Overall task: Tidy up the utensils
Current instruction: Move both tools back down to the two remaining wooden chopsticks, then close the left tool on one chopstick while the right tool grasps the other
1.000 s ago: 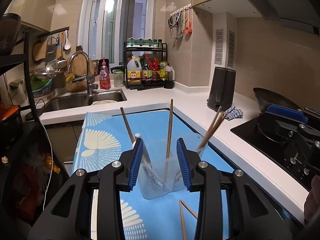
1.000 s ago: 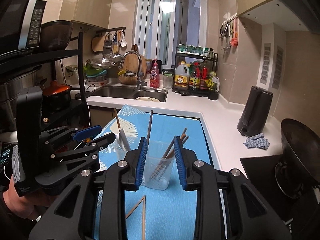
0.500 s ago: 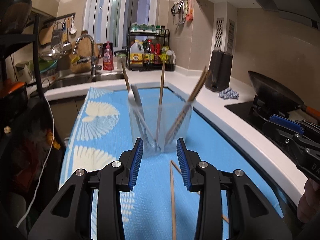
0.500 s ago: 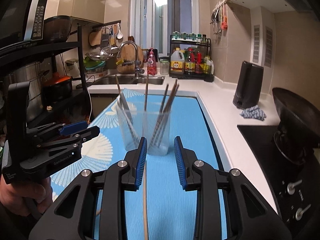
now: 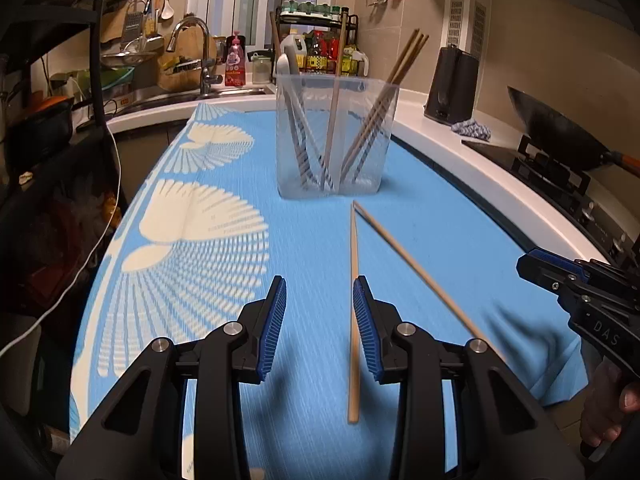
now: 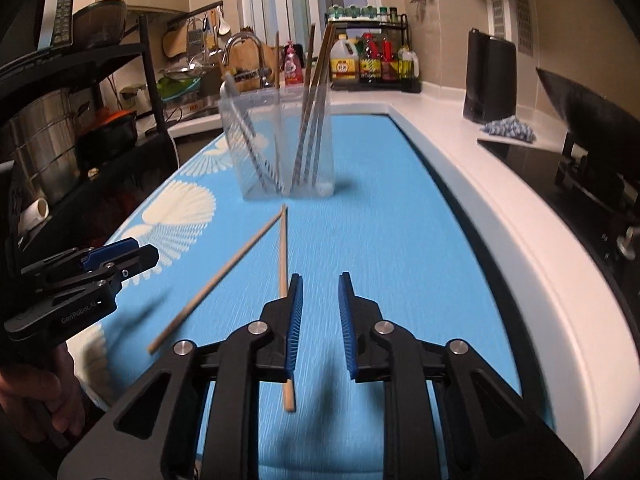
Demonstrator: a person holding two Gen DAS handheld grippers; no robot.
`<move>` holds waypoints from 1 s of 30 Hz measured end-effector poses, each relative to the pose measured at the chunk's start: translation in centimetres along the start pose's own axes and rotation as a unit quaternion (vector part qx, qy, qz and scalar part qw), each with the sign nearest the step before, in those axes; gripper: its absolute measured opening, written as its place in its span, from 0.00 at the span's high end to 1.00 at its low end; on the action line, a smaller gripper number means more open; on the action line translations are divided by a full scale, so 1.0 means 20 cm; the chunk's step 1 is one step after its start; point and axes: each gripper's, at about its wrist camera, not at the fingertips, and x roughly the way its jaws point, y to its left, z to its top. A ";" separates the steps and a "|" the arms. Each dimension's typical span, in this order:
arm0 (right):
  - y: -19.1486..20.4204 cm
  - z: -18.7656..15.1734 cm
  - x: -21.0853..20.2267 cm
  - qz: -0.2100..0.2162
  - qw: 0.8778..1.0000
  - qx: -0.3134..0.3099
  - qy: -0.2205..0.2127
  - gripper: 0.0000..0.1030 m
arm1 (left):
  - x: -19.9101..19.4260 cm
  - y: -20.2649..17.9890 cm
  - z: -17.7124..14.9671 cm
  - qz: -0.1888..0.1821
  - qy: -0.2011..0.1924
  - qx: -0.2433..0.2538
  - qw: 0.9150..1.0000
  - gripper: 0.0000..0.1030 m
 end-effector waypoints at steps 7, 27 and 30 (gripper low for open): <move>0.07 -0.15 0.05 0.010 0.999 -0.025 0.027 0.81 | 0.00 -0.04 -0.15 -0.025 0.006 -0.003 1.000 0.66; 0.10 -0.22 0.15 0.009 0.998 -0.032 0.049 0.92 | 0.07 -0.11 -0.24 -0.015 0.021 0.019 0.999 0.94; 0.10 -0.23 0.15 0.001 0.999 -0.031 0.042 0.94 | 0.07 -0.10 -0.24 -0.011 0.019 0.010 1.000 0.94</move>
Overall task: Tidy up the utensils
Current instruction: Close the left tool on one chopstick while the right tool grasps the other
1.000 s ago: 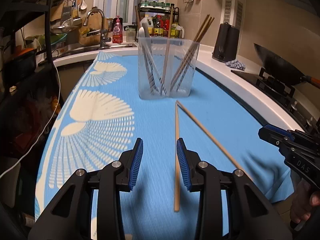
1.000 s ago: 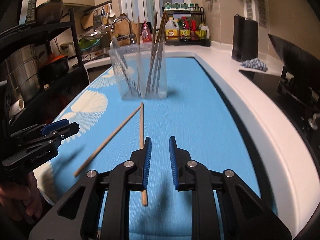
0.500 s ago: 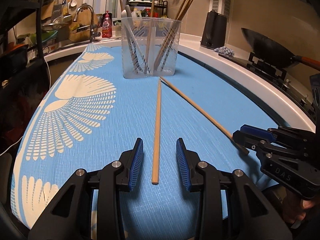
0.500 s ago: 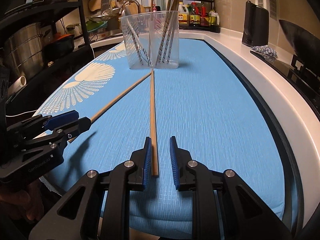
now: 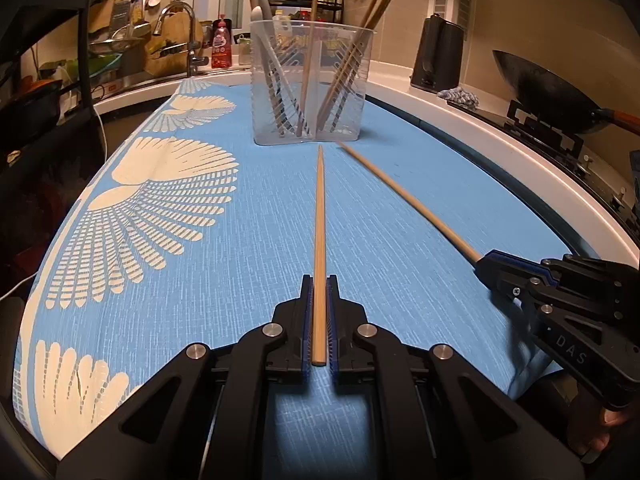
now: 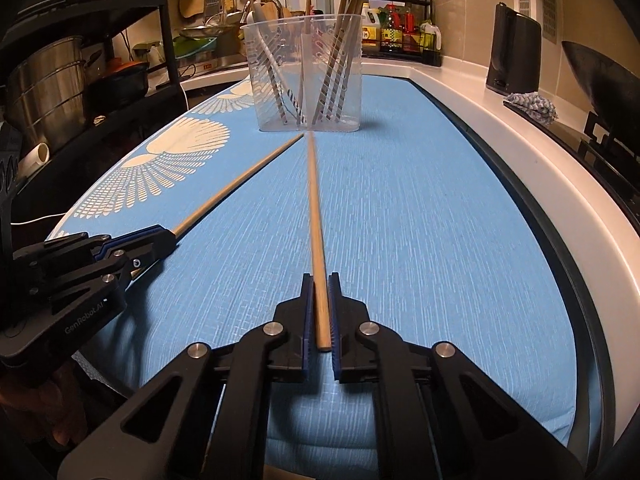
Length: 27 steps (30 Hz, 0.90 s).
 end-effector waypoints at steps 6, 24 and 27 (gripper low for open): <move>-0.04 -0.01 0.00 -0.022 1.000 0.016 -0.007 0.94 | -0.02 0.04 -0.01 0.031 -0.008 -0.018 0.999 0.94; -0.08 -0.01 0.01 -0.039 0.999 0.019 -0.010 0.88 | -0.02 0.04 -0.04 0.049 -0.025 -0.025 0.998 0.93; -0.07 -0.01 0.01 -0.040 0.999 0.018 -0.011 0.88 | -0.01 0.04 -0.04 0.050 -0.028 -0.024 0.998 0.93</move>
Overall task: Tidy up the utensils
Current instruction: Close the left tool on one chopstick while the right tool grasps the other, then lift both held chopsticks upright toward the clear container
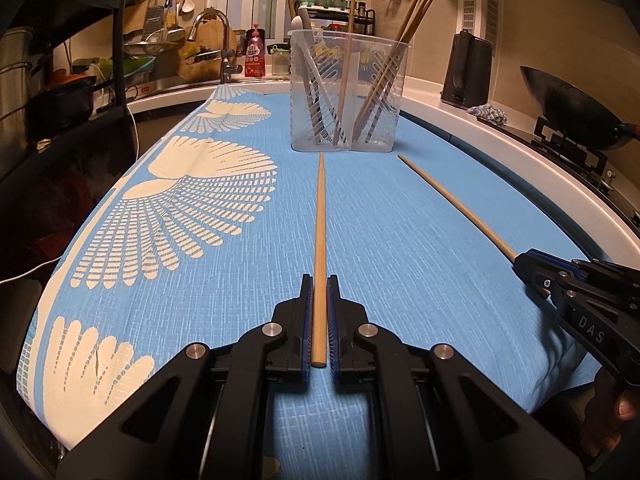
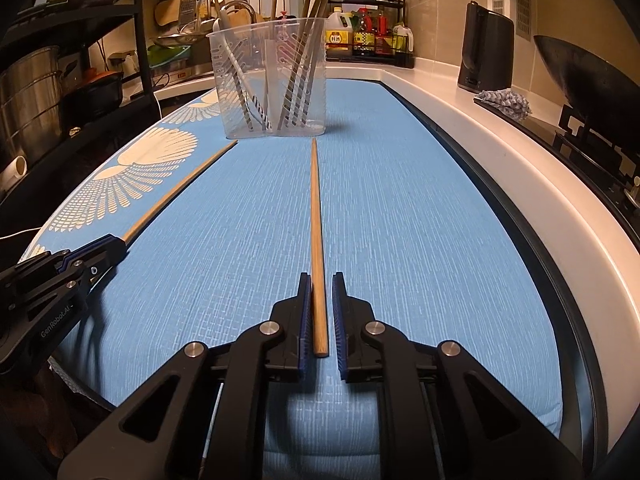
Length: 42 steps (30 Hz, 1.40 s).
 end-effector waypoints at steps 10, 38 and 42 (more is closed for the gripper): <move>0.01 0.01 0.00 -0.006 1.000 -0.010 0.001 0.91 | 0.00 0.00 0.00 0.001 -0.003 0.003 1.000 0.93; -0.03 0.26 -0.40 0.008 0.997 -0.011 -0.081 0.94 | -0.30 -0.03 0.16 -0.001 -0.115 0.027 0.993 0.94; -0.04 0.31 -0.43 0.017 0.996 -0.008 -0.091 0.94 | -0.32 -0.03 0.18 -0.003 -0.122 0.028 0.992 0.94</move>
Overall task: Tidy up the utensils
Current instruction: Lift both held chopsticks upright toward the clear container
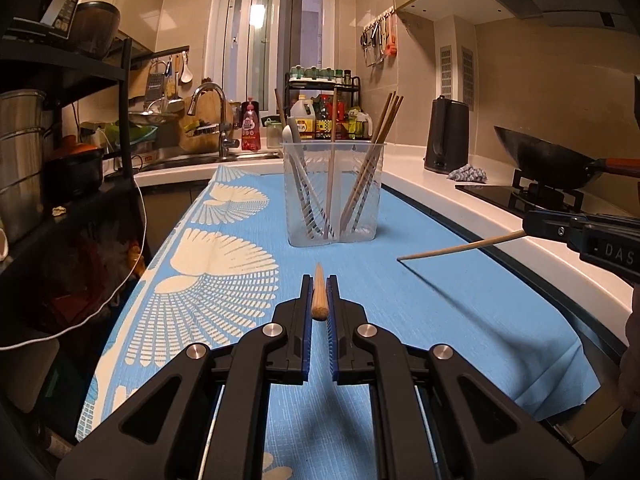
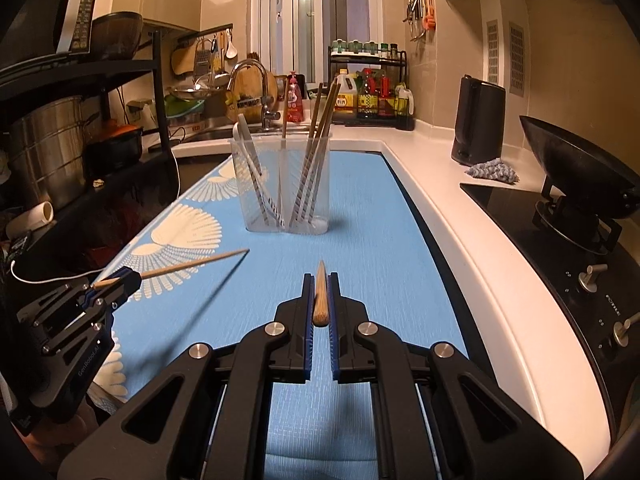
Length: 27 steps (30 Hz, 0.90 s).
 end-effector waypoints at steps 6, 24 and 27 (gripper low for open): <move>-0.01 0.10 0.00 0.018 1.000 0.004 -0.011 0.94 | -0.02 0.03 0.13 -0.010 -0.018 -0.009 1.000 0.94; 0.04 0.62 0.07 0.067 0.997 -0.013 -0.040 0.94 | 0.18 0.17 0.67 -0.068 -0.007 -0.058 0.996 0.94; 0.05 0.74 0.10 0.082 0.996 -0.010 -0.046 0.94 | 0.23 0.18 0.80 -0.072 -0.007 -0.057 0.996 0.94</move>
